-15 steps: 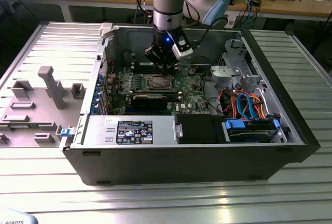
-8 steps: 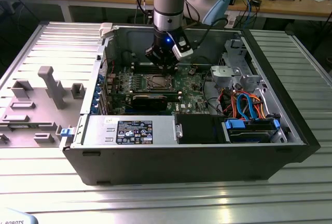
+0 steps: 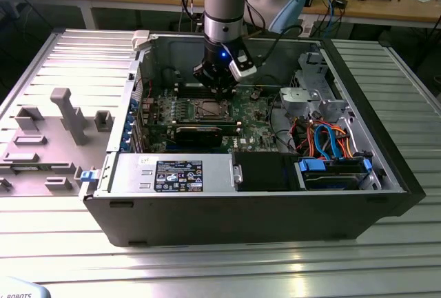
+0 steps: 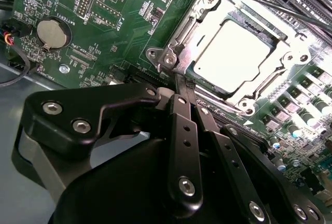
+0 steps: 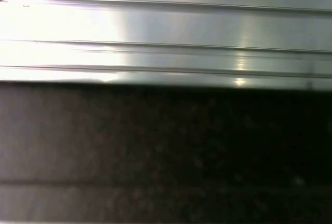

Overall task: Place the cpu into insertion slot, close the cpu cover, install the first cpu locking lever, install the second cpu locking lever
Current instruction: 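Install the first cpu locking lever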

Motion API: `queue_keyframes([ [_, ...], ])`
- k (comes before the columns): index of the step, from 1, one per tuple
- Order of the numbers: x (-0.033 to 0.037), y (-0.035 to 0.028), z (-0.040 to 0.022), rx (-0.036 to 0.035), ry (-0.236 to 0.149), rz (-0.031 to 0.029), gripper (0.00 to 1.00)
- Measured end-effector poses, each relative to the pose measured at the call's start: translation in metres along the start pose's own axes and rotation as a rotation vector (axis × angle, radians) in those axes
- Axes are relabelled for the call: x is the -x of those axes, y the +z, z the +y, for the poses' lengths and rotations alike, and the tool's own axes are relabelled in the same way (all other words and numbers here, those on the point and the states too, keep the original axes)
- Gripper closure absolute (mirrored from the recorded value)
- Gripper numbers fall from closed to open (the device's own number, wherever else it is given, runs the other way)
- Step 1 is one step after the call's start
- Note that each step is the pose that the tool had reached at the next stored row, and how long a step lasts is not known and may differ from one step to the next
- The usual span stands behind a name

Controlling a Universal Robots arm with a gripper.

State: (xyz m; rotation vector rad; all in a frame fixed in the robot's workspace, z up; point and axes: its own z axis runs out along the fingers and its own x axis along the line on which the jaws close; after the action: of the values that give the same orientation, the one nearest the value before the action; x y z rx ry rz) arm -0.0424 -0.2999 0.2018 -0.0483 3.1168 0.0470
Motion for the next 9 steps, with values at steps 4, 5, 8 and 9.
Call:
queue_keyframes([
  [4, -0.0004, -0.0001, -0.0006, 0.001, 0.0, 0.001, 0.89],
  [5, -0.0004, -0.0001, -0.0005, 0.0046, 0.0, 0.001, 0.89],
  [8, -0.0001, -0.0021, -0.0001, 0.0074, 0.0, 0.0, 0.89],
  [9, -0.0001, -0.0043, -0.0002, 0.0066, 0.0, 0.0003, 0.89],
])
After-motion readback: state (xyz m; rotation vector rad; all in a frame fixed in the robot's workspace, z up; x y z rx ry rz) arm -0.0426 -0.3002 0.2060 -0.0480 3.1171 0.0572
